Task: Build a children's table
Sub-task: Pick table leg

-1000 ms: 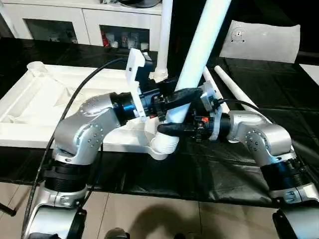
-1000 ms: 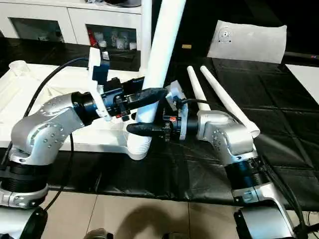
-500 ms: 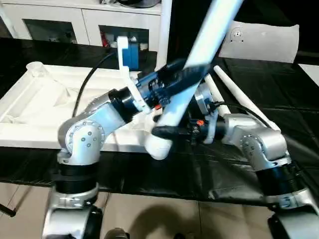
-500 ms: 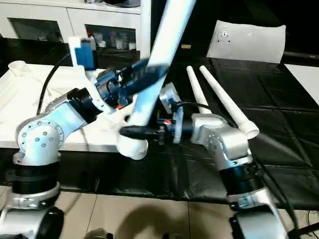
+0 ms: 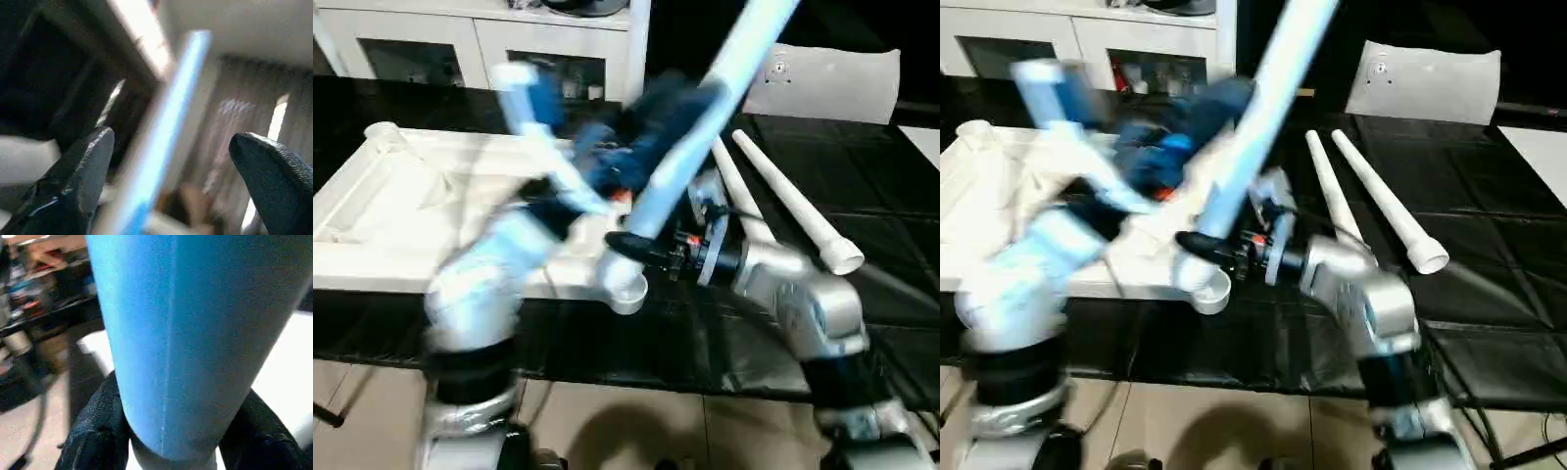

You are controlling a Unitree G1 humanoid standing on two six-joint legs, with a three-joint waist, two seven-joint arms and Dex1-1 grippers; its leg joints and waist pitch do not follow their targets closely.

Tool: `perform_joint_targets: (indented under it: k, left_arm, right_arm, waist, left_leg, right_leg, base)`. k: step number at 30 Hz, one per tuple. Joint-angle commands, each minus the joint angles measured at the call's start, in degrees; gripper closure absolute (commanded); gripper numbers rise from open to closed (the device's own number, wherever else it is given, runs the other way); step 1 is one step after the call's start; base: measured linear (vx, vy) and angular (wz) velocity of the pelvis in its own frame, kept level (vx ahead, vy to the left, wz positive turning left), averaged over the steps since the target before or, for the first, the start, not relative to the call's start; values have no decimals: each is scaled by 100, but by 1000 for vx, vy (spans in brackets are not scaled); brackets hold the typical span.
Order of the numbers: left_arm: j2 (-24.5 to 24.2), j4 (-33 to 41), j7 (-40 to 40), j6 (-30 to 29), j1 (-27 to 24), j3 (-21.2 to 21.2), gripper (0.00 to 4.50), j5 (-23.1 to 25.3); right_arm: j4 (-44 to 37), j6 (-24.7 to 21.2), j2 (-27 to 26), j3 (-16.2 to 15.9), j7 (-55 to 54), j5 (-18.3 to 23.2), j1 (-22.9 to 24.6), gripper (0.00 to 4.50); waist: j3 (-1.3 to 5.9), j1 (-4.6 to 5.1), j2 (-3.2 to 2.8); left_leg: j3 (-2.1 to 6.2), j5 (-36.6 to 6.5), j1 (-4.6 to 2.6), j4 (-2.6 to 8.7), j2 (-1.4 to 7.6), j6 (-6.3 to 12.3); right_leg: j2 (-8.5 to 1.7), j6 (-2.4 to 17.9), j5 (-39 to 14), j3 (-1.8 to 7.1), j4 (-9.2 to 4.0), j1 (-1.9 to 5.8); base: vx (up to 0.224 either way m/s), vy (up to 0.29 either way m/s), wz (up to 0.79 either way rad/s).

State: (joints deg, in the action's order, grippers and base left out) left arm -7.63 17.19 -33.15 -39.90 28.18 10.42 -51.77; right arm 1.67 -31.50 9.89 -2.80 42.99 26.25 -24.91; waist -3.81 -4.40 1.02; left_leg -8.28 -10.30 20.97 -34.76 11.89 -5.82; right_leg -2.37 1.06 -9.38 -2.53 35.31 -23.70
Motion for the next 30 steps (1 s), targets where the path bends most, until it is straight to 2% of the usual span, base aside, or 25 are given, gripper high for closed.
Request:
perform_joint_targets:
  k: [1, 3, 5, 6, 7, 9, 10, 11, 12, 13, 15, 17, 18, 19, 22, 24, 25, 28, 30]
  left_arm:
    - [-392, -17, -174, -25, -158, -128, 22, 504]
    - [-903, -148, -339, 113, -344, -430, 22, 1055]
    - [-1080, -217, -407, 206, -399, -551, 22, 1262]
    - [-1668, -588, -736, 639, -520, -1064, 22, 2009]
    - [-1668, -588, -736, 639, -520, -1064, 22, 2009]
    - [-2251, -1206, -1155, 1260, -568, -1645, 22, 2802]
    - [-2325, -1313, -1242, 1360, -559, -1723, 22, 2899]
    - [-2383, -1398, -1311, 1440, -552, -1785, 22, 2977]
    - [-2551, -1727, -1642, 1696, -504, -1967, 40, 3184]
    - [-2551, -1727, -1642, 1696, -504, -1967, 50, 3184]
    - [-2803, -2355, -2367, 2096, -372, -2284, 58, 3452]
    - [-2863, -2508, -2555, 2167, -333, -2359, 62, 3499]
    - [-2962, -2887, -2975, 2326, -204, -2486, 93, 3555]
    - [-2990, -3063, -3156, 2368, -132, -2526, 93, 3560]
    - [-3006, -3575, -3513, 2563, 111, -2633, 104, 3627]
    - [-2963, -4164, -3847, 2856, 395, -2754, 133, 3825]
    - [-2943, -4289, -3860, 2915, 458, -2784, 141, 3882]
    - [-2870, -4828, -3907, 3280, 707, -2940, 143, 4178]
    - [-2784, -5251, -4083, 3515, 901, -3028, 170, 4315]
  right_arm:
    - [-288, 159, 10, 163, -372, -186, 69, 261]
    - [-412, 180, 10, 161, -646, -366, 188, 261]
    - [-444, 200, 11, 150, -727, -413, 224, 261]
    - [-508, 218, 24, 86, -984, -624, 322, 261]
    - [-508, 218, 24, 86, -984, -624, 322, 261]
    - [-545, 266, 18, -7, -1335, -931, 433, 261]
    - [-556, 282, 7, -14, -1392, -971, 460, 261]
    - [-565, 295, -2, -20, -1437, -1002, 480, 261]
    - [-586, 372, -62, -22, -1674, -1144, 556, 261]
    - [-586, 372, -62, -22, -1674, -1144, 556, 261]
    - [-601, 555, -33, -95, -1582, -1178, 659, 261]
    - [-608, 596, -16, -118, -1524, -1171, 683, 261]
    - [-612, 563, 18, -110, -1461, -1115, 734, 261]
    - [-620, 516, 25, -91, -1431, -1061, 754, 261]
    - [-686, 408, 28, -54, -1380, -950, 801, 261]
    - [-790, 327, 32, -88, -1300, -893, 853, 261]
    - [-808, 308, 30, -96, -1283, -876, 862, 261]
    - [-842, 304, 37, -142, -1252, -838, 900, 261]
    - [-822, 355, 59, -185, -1234, -864, 928, 261]
  waist:
    - [437, 32, -104]
    - [434, 66, -128]
    - [430, 79, -148]
    - [425, 76, -156]
    - [428, 97, -161]
    - [419, 98, -165]
    - [421, 121, -171]
    - [430, 120, -179]
    - [437, 120, -176]
    - [440, 129, -171]
    - [439, 125, -176]
    - [432, 133, -192]
    - [424, 143, -215]
    - [434, 135, -230]
    - [427, 128, -221]
    - [431, 122, -252]
    - [431, 123, -246]
    - [420, 118, -246]
    - [409, 116, -247]
  left_leg:
    - [-61, -1106, -46, 397, 17, -99]
    - [-55, -1170, -51, 402, 14, -133]
    - [-49, -1234, -70, 412, 10, -137]
    - [-41, -1256, -66, 424, 12, -140]
    - [-37, -1288, -56, 432, 1, -162]
    - [-29, -1294, -62, 437, -5, -173]
    - [-36, -1295, -47, 437, -18, -183]
    - [-41, -1303, -66, 433, -9, -231]
    - [-43, -1262, -68, 436, -6, -259]
    - [-46, -1236, -59, 437, 0, -290]
    - [-52, -1260, -67, 439, -1, -273]
    - [-53, -1336, -75, 446, 2, -269]
    - [-54, -1415, -82, 451, 0, -275]
    - [-49, -1459, -95, 445, 5, -283]
    - [-51, -1487, -94, 452, 4, -277]
    - [-45, -1486, -86, 453, 2, -283]
    - [-52, -1488, -91, 449, -1, -276]
    - [-41, -1594, -98, 464, 0, -281]
    - [-46, -1676, -111, 469, -4, -277]
  right_leg:
    - [-318, 498, -1886, 180, -474, 325]
    - [-309, 494, -1849, 177, -462, 322]
    - [-306, 488, -1847, 182, -472, 303]
    - [-311, 509, -1803, 182, -480, 305]
    - [-309, 479, -1816, 187, -453, 314]
    - [-322, 454, -1888, 194, -489, 302]
    - [-318, 438, -1897, 202, -477, 315]
    - [-330, 459, -1859, 208, -480, 304]
    - [-341, 538, -1740, 217, -455, 311]
    - [-342, 609, -1613, 221, -423, 318]
    - [-347, 682, -1521, 227, -430, 312]
    - [-347, 717, -1486, 232, -424, 307]
    - [-346, 764, -1490, 231, -428, 311]
    - [-357, 800, -1498, 236, -412, 313]
    - [-362, 847, -1498, 237, -423, 320]
    - [-378, 887, -1477, 241, -416, 343]
    - [-374, 879, -1479, 242, -427, 340]
    - [-391, 857, -1714, 240, -447, 353]
    - [-402, 782, -2035, 242, -498, 345]
  base:
    - [0, 0, 0]
    - [0, 0, 0]
    - [0, 0, 0]
    - [0, 0, 0]
    - [0, 0, 0]
    - [0, 0, 0]
    - [0, 0, 0]
    - [0, 0, 0]
    - [0, 0, 0]
    - [0, 0, 0]
    - [0, 0, 0]
    - [0, 0, 0]
    - [0, 0, 0]
    - [0, 0, 0]
    - [0, 0, 0]
    - [0, 0, 0]
    - [0, 0, 0]
    - [0, 0, 0]
    - [0, 0, 0]
